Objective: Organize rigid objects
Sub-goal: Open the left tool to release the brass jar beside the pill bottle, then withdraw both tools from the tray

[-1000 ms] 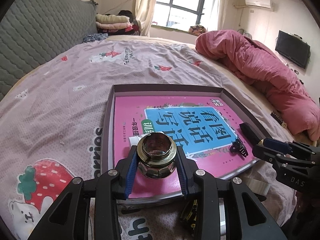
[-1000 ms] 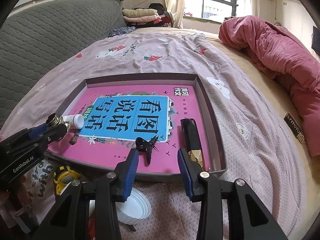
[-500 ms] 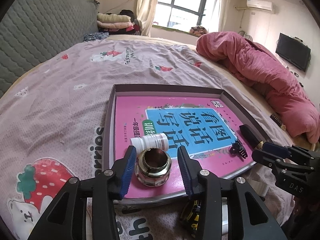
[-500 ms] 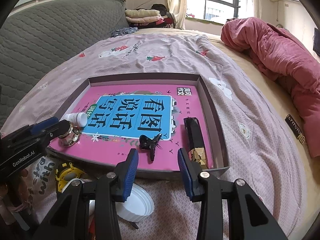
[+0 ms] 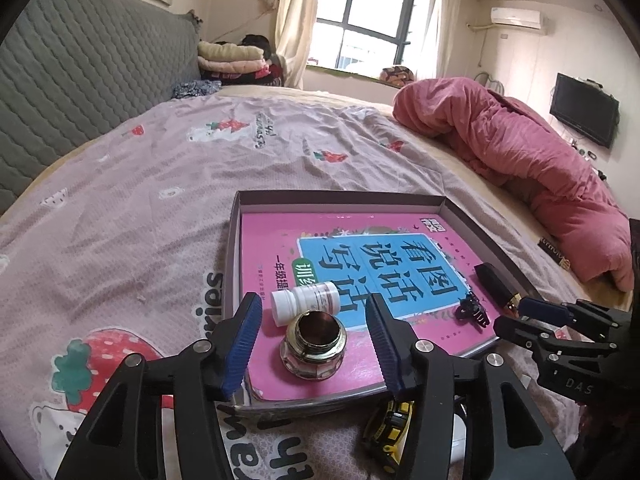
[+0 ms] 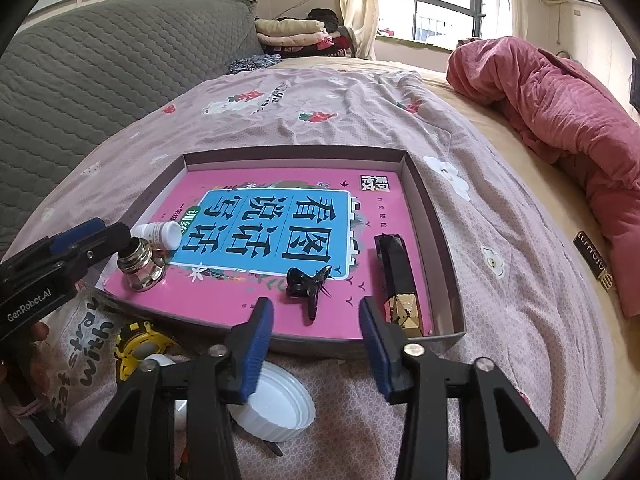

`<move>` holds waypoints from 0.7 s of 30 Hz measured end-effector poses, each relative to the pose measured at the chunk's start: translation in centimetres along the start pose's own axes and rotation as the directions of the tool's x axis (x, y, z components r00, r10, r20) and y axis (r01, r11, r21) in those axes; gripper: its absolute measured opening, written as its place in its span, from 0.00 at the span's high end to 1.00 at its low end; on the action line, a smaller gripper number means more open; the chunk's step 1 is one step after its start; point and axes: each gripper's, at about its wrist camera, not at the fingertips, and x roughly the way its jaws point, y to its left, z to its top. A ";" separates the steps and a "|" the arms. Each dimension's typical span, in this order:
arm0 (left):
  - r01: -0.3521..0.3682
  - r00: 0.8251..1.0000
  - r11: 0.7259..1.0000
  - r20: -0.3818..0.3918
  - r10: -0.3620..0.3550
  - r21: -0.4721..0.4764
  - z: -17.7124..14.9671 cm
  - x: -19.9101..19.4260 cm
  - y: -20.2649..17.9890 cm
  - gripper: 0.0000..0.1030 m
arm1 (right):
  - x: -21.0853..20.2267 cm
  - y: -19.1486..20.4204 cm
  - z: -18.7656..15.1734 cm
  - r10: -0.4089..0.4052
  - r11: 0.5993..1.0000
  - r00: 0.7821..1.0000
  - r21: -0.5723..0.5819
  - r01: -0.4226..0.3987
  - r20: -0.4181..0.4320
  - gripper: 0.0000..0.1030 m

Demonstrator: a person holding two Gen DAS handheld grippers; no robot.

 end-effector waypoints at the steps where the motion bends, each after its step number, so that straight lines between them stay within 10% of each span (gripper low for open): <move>1: 0.001 1.000 1.000 -0.002 -0.001 0.000 0.0 0.0 0.0 0.46 | 0.0 0.0 0.0 0.001 1.000 1.000 0.000 -0.001 0.001 0.53; 21: -0.032 0.999 0.999 0.035 0.033 -0.014 -0.1 -1.7 0.7 0.41 | -1.7 -1.3 -0.4 -0.022 1.000 1.000 0.016 0.022 0.019 0.52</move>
